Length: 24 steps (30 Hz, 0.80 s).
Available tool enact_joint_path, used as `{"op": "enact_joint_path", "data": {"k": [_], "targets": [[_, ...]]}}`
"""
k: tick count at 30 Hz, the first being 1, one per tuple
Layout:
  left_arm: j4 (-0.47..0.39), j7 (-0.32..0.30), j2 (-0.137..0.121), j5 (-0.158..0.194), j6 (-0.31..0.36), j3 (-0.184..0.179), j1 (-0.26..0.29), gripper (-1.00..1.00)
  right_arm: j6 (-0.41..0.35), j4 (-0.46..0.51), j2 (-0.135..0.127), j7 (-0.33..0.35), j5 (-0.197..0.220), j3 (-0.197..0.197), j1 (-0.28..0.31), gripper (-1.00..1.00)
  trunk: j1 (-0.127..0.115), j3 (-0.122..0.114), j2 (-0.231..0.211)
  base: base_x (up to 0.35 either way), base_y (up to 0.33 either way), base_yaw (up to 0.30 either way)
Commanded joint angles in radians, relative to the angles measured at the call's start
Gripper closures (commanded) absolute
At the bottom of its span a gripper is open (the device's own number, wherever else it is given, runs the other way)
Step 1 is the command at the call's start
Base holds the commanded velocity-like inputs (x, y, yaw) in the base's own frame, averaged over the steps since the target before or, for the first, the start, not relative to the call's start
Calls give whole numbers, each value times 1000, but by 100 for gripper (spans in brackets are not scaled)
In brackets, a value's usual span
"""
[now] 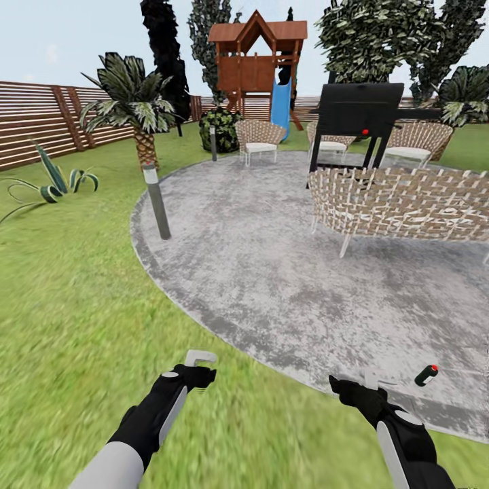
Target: Pick up the pesticide atomizer in the garden and spray insectifuge to fully cover both potted plants in the garden.
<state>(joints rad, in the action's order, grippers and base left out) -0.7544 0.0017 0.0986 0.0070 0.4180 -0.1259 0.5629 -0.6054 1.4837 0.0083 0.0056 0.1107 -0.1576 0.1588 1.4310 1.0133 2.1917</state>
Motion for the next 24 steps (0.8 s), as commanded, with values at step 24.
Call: {"op": "enact_joint_path", "data": {"k": [24], "targets": [[-2,1,0,1,5,0,0,-100,-5,1,2,0,9,-89,1,-100,0,1,0,284,189,-171]]}}
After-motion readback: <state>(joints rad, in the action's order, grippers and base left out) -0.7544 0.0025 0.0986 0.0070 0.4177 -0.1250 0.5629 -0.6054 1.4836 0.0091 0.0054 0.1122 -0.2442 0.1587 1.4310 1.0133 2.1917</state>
